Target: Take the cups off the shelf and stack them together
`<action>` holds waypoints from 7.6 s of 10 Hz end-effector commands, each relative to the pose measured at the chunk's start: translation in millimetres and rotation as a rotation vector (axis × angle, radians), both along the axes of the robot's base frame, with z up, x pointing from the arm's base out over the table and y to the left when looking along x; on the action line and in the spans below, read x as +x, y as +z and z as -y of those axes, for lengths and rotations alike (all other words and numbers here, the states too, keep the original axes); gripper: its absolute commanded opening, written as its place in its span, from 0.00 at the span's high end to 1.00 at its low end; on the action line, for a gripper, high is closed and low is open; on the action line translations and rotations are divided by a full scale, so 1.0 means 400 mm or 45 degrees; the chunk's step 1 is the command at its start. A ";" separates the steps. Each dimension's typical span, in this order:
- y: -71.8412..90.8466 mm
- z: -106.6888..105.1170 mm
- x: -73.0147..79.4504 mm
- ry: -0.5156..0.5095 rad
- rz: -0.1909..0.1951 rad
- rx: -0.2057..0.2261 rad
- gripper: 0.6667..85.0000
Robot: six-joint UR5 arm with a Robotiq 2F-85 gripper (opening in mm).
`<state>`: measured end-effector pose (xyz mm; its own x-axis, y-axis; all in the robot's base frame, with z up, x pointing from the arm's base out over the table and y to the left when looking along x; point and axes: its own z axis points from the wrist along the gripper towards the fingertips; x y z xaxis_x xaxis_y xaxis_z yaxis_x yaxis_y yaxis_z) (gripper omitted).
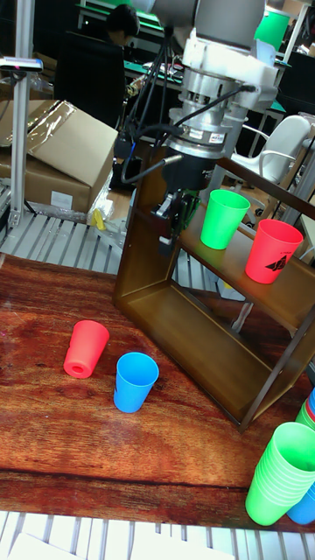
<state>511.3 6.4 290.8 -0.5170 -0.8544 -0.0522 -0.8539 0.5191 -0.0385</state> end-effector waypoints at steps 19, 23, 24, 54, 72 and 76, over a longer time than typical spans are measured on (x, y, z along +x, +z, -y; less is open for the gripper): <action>0.151 -0.213 -0.180 -0.195 -0.256 0.098 0.40; 0.087 -0.204 -0.160 -0.171 -0.205 0.114 0.40; 0.084 -0.201 -0.158 -0.174 -0.203 0.111 0.43; -0.162 -0.006 0.163 0.101 -0.055 -0.150 0.99; -0.338 0.010 0.280 0.191 0.068 -0.130 0.99; -0.356 0.009 0.267 0.166 0.070 -0.104 0.99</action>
